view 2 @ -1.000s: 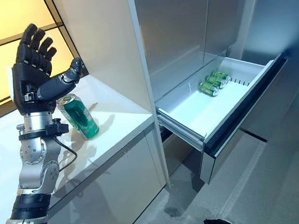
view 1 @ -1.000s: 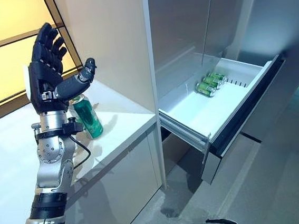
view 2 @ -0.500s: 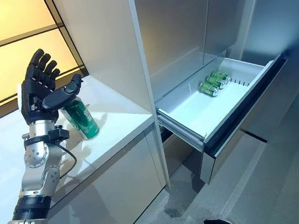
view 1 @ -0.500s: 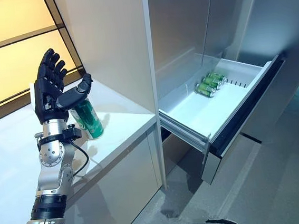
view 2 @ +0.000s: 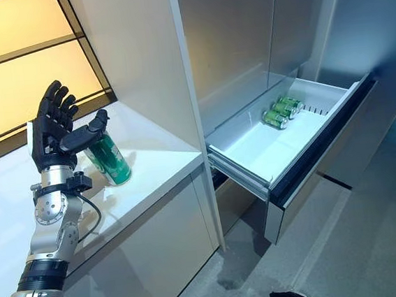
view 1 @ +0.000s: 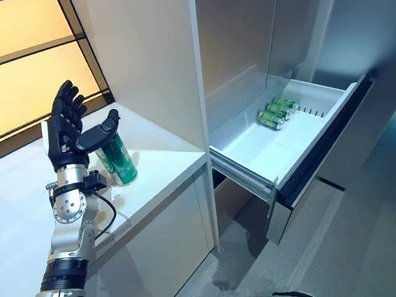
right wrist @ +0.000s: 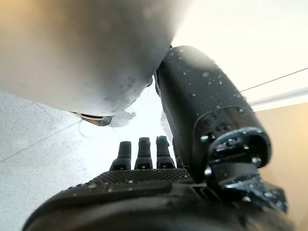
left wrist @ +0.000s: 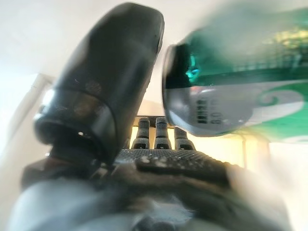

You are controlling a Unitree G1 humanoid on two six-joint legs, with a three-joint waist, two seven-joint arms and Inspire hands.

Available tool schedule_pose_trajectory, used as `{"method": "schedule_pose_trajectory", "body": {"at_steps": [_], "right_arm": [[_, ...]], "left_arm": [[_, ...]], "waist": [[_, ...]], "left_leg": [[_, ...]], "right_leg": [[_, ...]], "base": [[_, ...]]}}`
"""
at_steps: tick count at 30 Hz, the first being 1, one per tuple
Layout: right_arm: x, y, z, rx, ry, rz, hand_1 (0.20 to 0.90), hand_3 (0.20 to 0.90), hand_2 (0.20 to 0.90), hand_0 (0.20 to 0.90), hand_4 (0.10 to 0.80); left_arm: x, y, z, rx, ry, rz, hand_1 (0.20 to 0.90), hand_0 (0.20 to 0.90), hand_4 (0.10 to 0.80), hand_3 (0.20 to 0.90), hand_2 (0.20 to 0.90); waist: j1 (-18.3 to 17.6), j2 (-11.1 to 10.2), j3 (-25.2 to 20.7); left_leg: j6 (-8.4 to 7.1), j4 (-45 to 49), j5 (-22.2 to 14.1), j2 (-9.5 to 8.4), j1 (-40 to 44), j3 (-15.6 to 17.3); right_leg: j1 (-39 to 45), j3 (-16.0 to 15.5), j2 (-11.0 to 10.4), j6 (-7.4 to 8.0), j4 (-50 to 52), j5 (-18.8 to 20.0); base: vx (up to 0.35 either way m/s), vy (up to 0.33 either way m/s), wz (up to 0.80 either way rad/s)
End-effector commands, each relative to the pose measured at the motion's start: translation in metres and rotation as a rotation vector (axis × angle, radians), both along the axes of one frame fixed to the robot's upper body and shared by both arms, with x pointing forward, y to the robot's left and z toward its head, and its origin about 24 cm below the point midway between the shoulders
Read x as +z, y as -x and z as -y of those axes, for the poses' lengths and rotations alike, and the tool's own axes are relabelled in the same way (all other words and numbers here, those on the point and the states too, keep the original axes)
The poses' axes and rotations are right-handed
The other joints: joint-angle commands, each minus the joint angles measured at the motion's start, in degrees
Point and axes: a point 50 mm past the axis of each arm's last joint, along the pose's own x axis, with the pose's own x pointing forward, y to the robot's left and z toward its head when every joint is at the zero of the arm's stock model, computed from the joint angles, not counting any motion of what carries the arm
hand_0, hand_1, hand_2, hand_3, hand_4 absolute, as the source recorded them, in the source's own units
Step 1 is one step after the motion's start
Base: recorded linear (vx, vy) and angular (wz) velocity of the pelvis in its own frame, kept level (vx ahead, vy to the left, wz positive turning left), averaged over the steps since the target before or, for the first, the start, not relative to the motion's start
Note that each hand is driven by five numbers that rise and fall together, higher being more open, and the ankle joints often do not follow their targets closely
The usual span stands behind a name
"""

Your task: Put drinks into fridge and close the fridge

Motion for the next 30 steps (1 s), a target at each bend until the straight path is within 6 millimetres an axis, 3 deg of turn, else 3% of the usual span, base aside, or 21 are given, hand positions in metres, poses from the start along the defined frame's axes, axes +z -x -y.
{"method": "schedule_pose_trajectory", "body": {"at_steps": [1, 11, 30], "right_arm": [[0.0, 0.01, 0.006, 0.056, 0.004, -0.051, 0.9, 0.9, 0.9, 0.9, 0.8], [0.001, 0.006, 0.01, 0.056, 0.005, -0.05, 0.9, 0.9, 0.9, 0.9, 0.8], [0.002, 0.006, 0.012, 0.052, 0.007, -0.052, 0.9, 0.9, 0.9, 0.9, 0.8]], "left_arm": [[0.053, 0.006, -0.017, 0.041, -0.106, 0.227, 0.9, 0.9, 0.8, 0.9, 0.9], [0.038, 0.004, -0.012, -0.048, -0.012, 0.18, 0.9, 0.9, 0.8, 0.9, 0.9], [0.023, 0.003, -0.018, 0.019, -0.101, 0.09, 0.9, 0.9, 0.8, 0.9, 0.9]], "waist": [[-0.03, 0.74, -0.91], [0.03, 0.67, -0.62], [0.01, 0.72, -0.39]], "left_leg": [[2.08, 0.45, -9.23, -0.64, 4.66, 5.5], [2.07, 0.45, -9.25, -0.66, 4.7, 5.59], [1.98, 0.45, -9.24, -0.6, 4.89, 6.12]], "right_leg": [[-4.89, 0.96, -2.03, 3.64, -0.49, 5.83], [-4.8, 0.93, -2.08, 3.68, -0.57, 5.94], [-4.57, 0.88, -2.13, 3.8, -0.63, 5.95]], "base": [[0.0, 0.0, 0.0], [0.0, 0.0, 0.0], [0.0, 0.0, 0.0]]}}
